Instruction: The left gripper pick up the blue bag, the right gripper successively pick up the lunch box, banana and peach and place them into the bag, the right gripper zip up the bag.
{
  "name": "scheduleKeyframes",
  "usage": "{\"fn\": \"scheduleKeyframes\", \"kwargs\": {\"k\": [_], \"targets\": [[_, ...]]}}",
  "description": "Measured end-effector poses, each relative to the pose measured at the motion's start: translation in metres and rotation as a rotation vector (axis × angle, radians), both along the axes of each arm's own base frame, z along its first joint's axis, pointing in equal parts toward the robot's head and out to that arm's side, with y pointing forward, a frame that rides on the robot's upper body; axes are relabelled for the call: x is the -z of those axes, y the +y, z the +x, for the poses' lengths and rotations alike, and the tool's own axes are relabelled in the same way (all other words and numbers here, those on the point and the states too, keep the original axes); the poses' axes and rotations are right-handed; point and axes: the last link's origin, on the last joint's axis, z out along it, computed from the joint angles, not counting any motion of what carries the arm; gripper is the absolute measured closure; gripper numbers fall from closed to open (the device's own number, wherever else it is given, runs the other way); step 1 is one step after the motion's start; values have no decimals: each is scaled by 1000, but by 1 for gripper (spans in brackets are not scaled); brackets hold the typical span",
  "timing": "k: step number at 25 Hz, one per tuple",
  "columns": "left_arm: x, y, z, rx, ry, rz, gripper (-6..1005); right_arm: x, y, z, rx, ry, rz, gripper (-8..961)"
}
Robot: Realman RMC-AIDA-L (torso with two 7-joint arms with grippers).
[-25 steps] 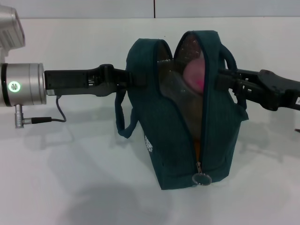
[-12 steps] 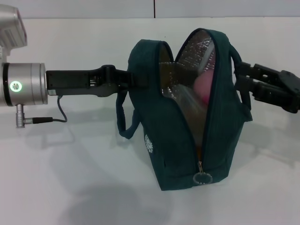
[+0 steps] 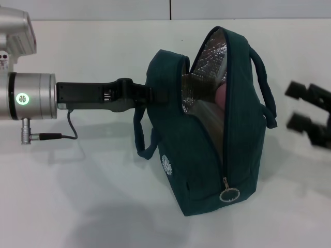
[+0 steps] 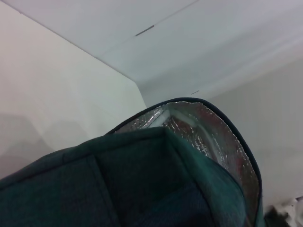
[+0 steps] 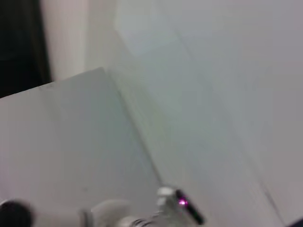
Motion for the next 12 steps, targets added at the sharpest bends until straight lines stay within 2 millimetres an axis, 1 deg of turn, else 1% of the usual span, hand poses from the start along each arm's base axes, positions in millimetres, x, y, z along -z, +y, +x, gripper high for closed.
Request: {"fn": "scheduleKeyframes", "kwargs": {"k": [3, 6, 9, 12], "targets": [[0, 0, 0, 0, -1, -1, 864, 1, -23, 3, -121, -21, 31, 79], [1, 0, 0, 1, -1, -1, 864, 10, -40, 9, -189, -70, 9, 79], [1, -1, 1, 2, -2, -2, 863, 25, -49, 17, -191, -116, -52, 80], [2, -1, 1, 2, -5, -4, 863, 39, -52, 27, -130, -159, -95, 80]]}}
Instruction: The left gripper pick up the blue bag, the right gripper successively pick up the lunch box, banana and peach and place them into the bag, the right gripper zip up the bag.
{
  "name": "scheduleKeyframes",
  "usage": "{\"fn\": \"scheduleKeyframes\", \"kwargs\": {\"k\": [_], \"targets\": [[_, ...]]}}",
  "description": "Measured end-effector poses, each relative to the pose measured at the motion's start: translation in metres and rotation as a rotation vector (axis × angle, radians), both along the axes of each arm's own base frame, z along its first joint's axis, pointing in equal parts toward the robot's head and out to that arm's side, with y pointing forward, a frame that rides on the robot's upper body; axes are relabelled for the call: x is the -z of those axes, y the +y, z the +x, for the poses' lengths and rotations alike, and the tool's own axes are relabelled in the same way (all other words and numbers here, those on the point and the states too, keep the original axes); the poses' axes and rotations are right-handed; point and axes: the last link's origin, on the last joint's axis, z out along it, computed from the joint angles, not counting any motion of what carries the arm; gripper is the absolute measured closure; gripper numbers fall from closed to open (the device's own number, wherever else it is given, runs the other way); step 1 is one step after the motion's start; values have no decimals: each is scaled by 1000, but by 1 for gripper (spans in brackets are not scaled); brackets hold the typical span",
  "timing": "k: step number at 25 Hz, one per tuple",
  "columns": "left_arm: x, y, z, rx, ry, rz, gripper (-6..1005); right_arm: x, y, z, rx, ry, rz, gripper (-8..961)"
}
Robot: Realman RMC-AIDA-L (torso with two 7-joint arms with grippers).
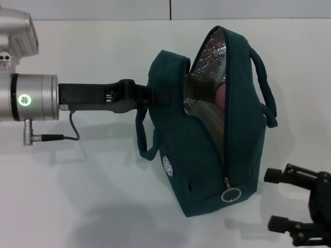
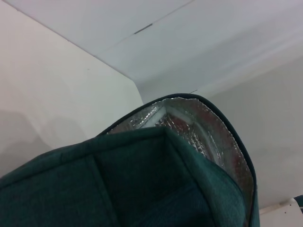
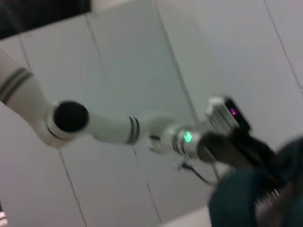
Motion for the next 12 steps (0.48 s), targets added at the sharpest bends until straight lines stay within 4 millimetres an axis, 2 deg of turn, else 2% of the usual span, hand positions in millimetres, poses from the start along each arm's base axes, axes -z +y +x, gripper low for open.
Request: {"fn": "scheduleKeyframes", "kwargs": {"k": [4, 12], "targets": [[1, 0, 1, 0, -2, -1, 862, 10, -1, 10, 58, -61, -11, 80], [1, 0, 1, 2, -2, -1, 861, 23, 5, 19, 134, -120, -28, 83]]}}
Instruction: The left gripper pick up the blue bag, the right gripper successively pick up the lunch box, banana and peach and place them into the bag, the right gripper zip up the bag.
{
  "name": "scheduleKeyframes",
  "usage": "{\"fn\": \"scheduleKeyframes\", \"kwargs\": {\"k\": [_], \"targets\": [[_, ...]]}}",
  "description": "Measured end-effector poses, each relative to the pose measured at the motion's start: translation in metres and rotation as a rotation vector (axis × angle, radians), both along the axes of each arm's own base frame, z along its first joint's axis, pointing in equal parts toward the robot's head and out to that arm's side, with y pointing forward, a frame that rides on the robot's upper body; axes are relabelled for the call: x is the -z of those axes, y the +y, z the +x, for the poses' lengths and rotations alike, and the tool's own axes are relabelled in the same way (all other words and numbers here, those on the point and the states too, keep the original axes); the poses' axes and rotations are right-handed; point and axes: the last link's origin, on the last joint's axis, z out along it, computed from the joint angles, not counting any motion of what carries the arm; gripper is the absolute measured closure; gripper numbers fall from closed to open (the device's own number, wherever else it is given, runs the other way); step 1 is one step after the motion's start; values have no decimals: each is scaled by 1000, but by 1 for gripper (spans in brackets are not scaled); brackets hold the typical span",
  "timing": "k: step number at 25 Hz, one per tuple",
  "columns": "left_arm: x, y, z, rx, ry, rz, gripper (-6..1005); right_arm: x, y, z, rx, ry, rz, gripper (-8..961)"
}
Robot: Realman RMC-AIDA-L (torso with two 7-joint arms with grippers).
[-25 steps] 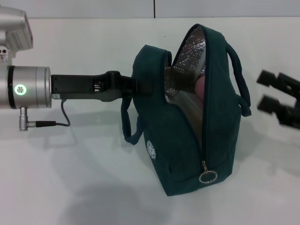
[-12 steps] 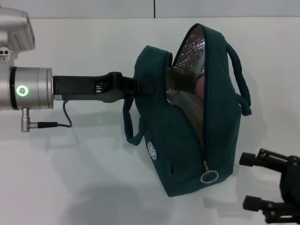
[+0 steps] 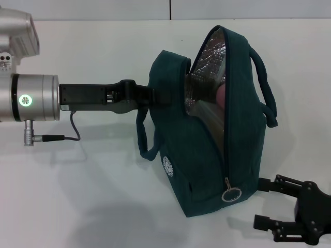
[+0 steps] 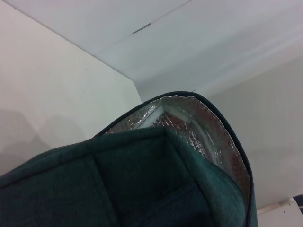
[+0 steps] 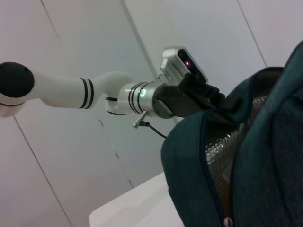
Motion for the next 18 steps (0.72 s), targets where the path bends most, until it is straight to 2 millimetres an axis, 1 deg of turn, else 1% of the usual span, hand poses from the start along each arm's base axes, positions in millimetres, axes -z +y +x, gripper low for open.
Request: {"fn": "scheduleKeyframes", "kwargs": {"k": [6, 10, 11, 14, 18], "targets": [[0, 0, 0, 3, -1, -1, 860, 9, 12, -11, -18, 6, -31, 84], [0, -1, 0, 5, -2, -3, 859, 14, 16, -15, -38, -4, -54, 83], [0, -1, 0, 5, -2, -4, 859, 18, 17, -17, -51, -24, -71, 83], [0, -1, 0, 6, -2, -3, 859, 22, 18, -19, -67, -45, -90, 92], [0, -1, 0, 7, -2, -3, 858, 24, 19, -20, -73, -51, -105, 103]]}}
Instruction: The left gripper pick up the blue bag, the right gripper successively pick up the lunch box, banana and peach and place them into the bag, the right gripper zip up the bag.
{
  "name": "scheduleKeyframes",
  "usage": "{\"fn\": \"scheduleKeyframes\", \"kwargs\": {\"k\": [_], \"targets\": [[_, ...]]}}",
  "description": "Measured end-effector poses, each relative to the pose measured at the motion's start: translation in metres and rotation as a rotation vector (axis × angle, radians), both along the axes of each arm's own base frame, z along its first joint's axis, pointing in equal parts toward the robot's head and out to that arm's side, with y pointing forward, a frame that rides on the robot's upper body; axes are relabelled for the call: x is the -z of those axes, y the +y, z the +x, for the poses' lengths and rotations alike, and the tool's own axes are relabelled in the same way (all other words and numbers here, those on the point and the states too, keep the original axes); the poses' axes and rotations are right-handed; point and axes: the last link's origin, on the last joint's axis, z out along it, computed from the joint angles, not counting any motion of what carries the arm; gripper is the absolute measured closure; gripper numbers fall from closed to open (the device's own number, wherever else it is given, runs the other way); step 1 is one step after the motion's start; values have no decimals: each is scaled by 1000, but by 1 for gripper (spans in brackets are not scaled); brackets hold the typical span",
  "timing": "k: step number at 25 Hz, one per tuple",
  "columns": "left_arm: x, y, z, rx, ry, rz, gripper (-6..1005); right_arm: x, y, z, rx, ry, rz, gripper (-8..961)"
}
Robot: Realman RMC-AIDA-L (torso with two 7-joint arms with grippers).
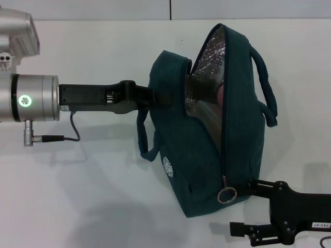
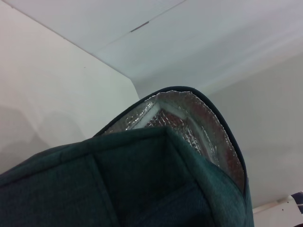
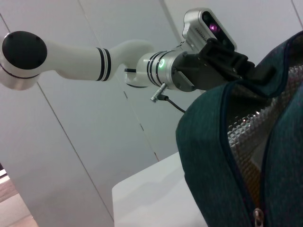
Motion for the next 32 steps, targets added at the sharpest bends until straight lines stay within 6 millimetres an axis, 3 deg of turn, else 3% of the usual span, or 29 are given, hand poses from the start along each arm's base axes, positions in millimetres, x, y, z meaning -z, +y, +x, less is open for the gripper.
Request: {"fn": "scheduleKeyframes", "kwargs": {"k": [11, 21, 32], "targets": [[0, 0, 0, 0, 0, -1, 856, -1, 5, 2, 28, -4, 35, 134], [0, 0, 1, 7, -3, 1, 855, 0, 8, 0, 23, -3, 39, 553], [0, 0, 1, 11, -4, 3, 853, 0, 9, 0, 28, -2, 48, 850]]}}
